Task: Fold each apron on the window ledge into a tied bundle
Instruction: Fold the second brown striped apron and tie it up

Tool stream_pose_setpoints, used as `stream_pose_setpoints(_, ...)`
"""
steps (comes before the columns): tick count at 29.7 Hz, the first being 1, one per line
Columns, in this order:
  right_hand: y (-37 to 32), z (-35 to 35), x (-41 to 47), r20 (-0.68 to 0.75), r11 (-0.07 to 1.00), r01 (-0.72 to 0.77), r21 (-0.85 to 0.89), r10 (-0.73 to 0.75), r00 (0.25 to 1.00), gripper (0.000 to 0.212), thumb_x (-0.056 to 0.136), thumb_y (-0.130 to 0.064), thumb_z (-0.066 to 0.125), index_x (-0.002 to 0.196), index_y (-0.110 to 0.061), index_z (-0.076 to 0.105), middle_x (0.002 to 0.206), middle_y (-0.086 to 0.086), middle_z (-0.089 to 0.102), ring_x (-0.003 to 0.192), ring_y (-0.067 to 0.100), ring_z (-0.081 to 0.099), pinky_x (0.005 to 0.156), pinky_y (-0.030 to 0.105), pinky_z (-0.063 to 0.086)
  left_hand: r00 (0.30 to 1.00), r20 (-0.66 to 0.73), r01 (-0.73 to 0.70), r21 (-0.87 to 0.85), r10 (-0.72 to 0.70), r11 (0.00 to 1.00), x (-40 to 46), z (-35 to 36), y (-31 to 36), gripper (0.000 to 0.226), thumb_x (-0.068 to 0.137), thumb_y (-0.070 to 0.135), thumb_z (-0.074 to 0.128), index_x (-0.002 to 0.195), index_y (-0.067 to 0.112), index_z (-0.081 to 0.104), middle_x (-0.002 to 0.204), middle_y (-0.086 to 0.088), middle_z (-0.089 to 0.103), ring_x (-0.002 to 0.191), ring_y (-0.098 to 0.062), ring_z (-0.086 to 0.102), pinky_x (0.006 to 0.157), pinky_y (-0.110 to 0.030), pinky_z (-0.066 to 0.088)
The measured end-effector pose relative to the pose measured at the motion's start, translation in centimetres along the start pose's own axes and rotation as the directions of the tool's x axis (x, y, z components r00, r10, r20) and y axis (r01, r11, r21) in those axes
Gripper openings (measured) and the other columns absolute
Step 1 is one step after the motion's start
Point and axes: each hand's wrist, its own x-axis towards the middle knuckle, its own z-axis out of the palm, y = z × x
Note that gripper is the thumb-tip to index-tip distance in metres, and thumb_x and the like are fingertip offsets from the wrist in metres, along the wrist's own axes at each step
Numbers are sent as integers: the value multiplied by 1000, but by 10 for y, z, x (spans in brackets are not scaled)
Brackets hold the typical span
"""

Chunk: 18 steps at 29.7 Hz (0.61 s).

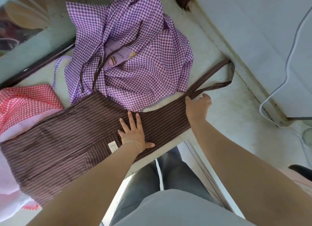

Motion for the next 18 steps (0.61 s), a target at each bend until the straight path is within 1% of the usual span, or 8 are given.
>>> stream_pose_setpoints(3, -22, 4, 9, 154, 904, -317, 287, 283, 947, 78, 84, -31, 71, 144, -9, 26, 142, 9, 40, 125, 27, 47, 103, 37, 42, 1000, -1, 4, 8, -4, 1000, 1, 1, 2, 135, 70, 74, 61, 141, 13, -35, 148, -18, -41, 140, -49, -19, 115, -58, 15)
stream_pose_setpoints(6, -37, 4, 21, 263, 865, -410, 291, 339, 903, 80, 80, -30, 76, 144, -10, 34, 140, 7, 46, 120, 25, 51, 101, 36, 43, 1000, -3, 6, 5, -6, 1000, 1, 0, 1, 135, 70, 75, 61, 141, 14, -36, 148, -17, -40, 140, -48, -20, 115, -58, 14)
stream_pose_setpoints(8, -42, 2, 26, 353, 858, -444, 259, 343, 870, 65, 80, -35, 76, 134, -12, 48, 129, 1, 57, 108, 19, 56, 92, 34, 46, 1000, -14, 3, -5, -3, 1000, 1, 2, -1, 134, 69, 76, 60, 142, 15, -35, 148, -16, -40, 140, -47, -20, 115, -59, 13)
stream_pose_setpoints(11, -46, -6, 33, 440, 832, -498, 244, 363, 821, 34, 80, -39, 75, 106, -20, 64, 105, -5, 69, 84, 9, 56, 64, 26, 42, 999, -40, -8, -18, 8, 1000, 2, 6, -6, 133, 68, 78, 58, 142, 18, -35, 149, -13, -40, 141, -45, -21, 114, -60, 12)
stream_pose_setpoints(13, -48, -14, 45, 439, 822, -504, 264, 363, 822, 33, 79, -33, 76, 106, -18, 65, 105, -4, 68, 79, 6, 56, 59, 21, 44, 999, -51, -13, -26, 12, 1000, 2, 8, -7, 133, 68, 79, 57, 142, 19, -35, 149, -12, -40, 141, -44, -22, 114, -60, 12)
stream_pose_setpoints(15, -52, -27, 56, 389, 879, -395, 268, 276, 879, 24, 82, -30, 73, 101, -16, 69, 99, -4, 68, 75, 6, 56, 62, 18, 43, 998, -55, -13, -32, 11, 999, 3, 8, -7, 132, 68, 79, 57, 142, 19, -35, 149, -12, -40, 141, -44, -22, 114, -60, 11)
stream_pose_setpoints(17, -58, -42, 66, 320, 878, -318, 357, 204, 925, 21, 88, -30, 67, 102, -16, 70, 92, -4, 69, 79, 9, 58, 70, 22, 44, 998, -66, -14, -42, 11, 999, 3, 9, -7, 133, 67, 79, 57, 142, 20, -35, 150, -11, -39, 141, -44, -22, 114, -60, 11)
stream_pose_setpoints(18, -62, -50, 70, 305, 835, -307, 456, 178, 936, 21, 90, -28, 63, 106, -14, 69, 92, -3, 70, 83, 12, 61, 76, 25, 47, 997, -77, -16, -48, 12, 999, 3, 10, -8, 133, 67, 79, 58, 142, 20, -34, 150, -11, -38, 141, -44, -22, 114, -60, 11)
